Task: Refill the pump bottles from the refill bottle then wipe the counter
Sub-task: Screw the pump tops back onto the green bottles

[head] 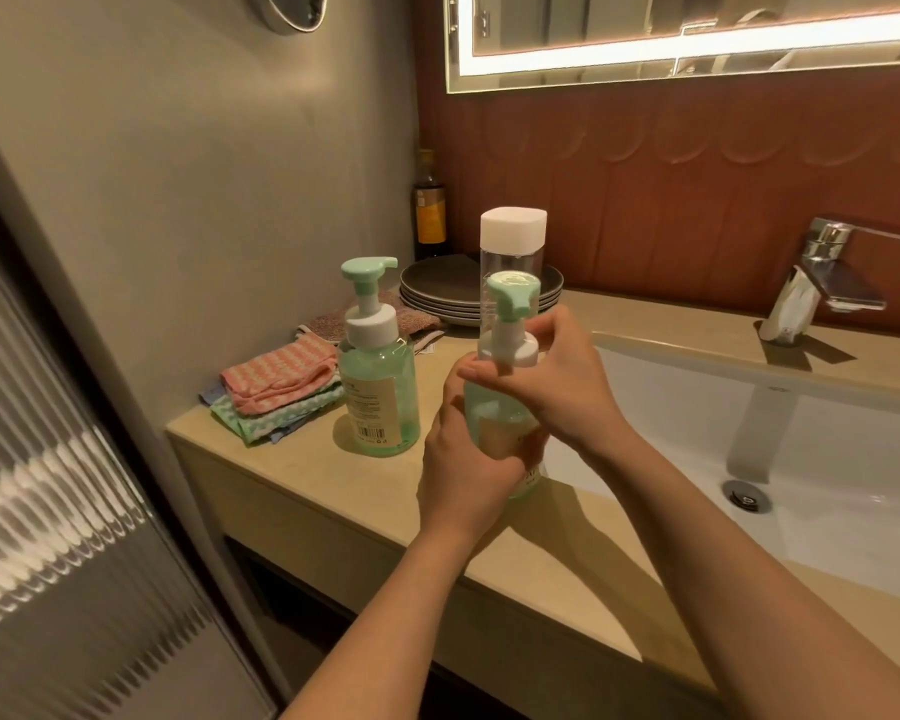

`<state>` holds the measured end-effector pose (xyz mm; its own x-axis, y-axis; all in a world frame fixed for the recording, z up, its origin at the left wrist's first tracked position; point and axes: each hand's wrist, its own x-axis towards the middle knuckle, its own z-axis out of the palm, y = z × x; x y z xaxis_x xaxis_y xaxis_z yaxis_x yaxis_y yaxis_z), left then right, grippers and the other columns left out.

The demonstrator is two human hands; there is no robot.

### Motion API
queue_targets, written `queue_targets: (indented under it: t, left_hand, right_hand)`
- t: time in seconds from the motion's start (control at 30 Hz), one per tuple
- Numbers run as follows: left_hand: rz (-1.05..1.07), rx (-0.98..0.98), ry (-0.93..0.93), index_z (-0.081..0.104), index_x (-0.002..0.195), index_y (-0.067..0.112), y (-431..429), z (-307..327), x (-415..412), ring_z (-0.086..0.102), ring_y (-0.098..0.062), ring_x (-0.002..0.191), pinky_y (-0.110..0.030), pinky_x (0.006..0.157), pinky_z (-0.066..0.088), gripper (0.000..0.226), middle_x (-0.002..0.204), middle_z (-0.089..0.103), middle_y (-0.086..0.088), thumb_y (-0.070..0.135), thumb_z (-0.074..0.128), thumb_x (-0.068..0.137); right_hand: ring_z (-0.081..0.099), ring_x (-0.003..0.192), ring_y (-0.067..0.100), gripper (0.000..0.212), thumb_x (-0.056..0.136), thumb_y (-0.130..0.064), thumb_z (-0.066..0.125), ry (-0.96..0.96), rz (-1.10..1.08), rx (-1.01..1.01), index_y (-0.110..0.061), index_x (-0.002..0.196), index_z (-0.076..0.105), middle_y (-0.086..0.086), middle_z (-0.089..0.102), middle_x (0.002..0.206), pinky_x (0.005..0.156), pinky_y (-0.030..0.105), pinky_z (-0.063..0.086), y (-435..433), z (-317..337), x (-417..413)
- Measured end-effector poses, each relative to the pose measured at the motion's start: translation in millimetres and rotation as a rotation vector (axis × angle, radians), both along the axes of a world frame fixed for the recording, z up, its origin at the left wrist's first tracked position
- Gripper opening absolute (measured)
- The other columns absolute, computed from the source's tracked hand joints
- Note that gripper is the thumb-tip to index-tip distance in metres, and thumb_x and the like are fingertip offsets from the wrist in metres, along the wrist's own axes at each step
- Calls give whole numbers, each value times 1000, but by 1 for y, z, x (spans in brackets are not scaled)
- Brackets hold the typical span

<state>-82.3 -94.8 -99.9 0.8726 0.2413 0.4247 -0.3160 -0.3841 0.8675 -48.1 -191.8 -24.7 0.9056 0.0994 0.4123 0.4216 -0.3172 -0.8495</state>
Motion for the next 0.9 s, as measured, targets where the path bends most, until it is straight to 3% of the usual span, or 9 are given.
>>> queue_targets:
  t: [0.1, 0.13, 0.23, 0.3, 0.43, 0.57, 0.73, 0.9]
  left_hand:
    - [10, -4, 2, 25, 140, 41, 0, 0, -1, 53, -14, 116, -43, 90, 52, 96, 129, 53, 6, 58, 68, 55]
    - [9, -6, -3, 23, 138, 47, 0, 0, -2, 52, -13, 118, -40, 91, 52, 94, 131, 52, 7, 56, 70, 57]
    - [2, 34, -3, 19, 132, 59, -1, 1, -4, 47, -8, 119, -29, 90, 48, 88, 133, 48, 11, 46, 73, 63]
    - [3, 52, -5, 19, 133, 56, 0, 1, -3, 46, -8, 119, -28, 91, 46, 89, 133, 48, 10, 39, 77, 68]
    - [13, 54, -18, 20, 135, 54, 1, 2, -3, 48, -10, 120, -36, 93, 50, 90, 133, 47, 13, 44, 75, 65]
    - [11, 11, -22, 21, 137, 52, 0, 1, -2, 48, -10, 123, -43, 96, 49, 94, 136, 46, 14, 49, 72, 58]
    - [13, 51, -29, 20, 138, 48, -1, 0, -2, 48, -11, 123, -37, 96, 49, 92, 136, 49, 10, 57, 69, 60]
    - [29, 70, -38, 20, 138, 50, 1, 0, -1, 47, -10, 122, -37, 94, 51, 91, 136, 47, 11, 46, 76, 66]
  right_hand:
    - [50, 110, 18, 73, 56, -68, 74, 38, 51, -100, -37, 112, 39, -5, 51, 117, 91, 38, 50, 7, -6, 4]
    - [50, 113, 16, 71, 59, -70, 70, 49, 136, -79, -42, 116, 38, -5, 50, 122, 93, 35, 49, 5, -7, 3]
    - [57, 99, -5, 42, 77, -43, 56, 106, 416, 29, -38, 118, 49, -11, 57, 113, 76, 5, 46, -11, -1, 0]
    - [57, 101, -7, 43, 80, -36, 61, 123, 479, 7, -29, 122, 54, -12, 61, 114, 75, 5, 46, -24, 3, 3]
    - [58, 103, 1, 45, 73, -31, 76, 99, 323, 26, -24, 114, 60, -12, 64, 111, 82, 17, 43, -24, 3, 4]
    - [52, 90, -2, 54, 68, -29, 82, 95, 148, 87, -25, 109, 47, -17, 53, 99, 69, 12, 41, -8, -3, 0]
    - [52, 99, -2, 59, 80, -39, 71, 148, 277, 63, -30, 130, 42, -18, 51, 115, 73, 13, 43, -7, -1, -3]
    - [56, 107, 5, 35, 87, -28, 62, 138, 396, -31, -27, 121, 55, -9, 60, 115, 78, 15, 46, -20, 10, -3]
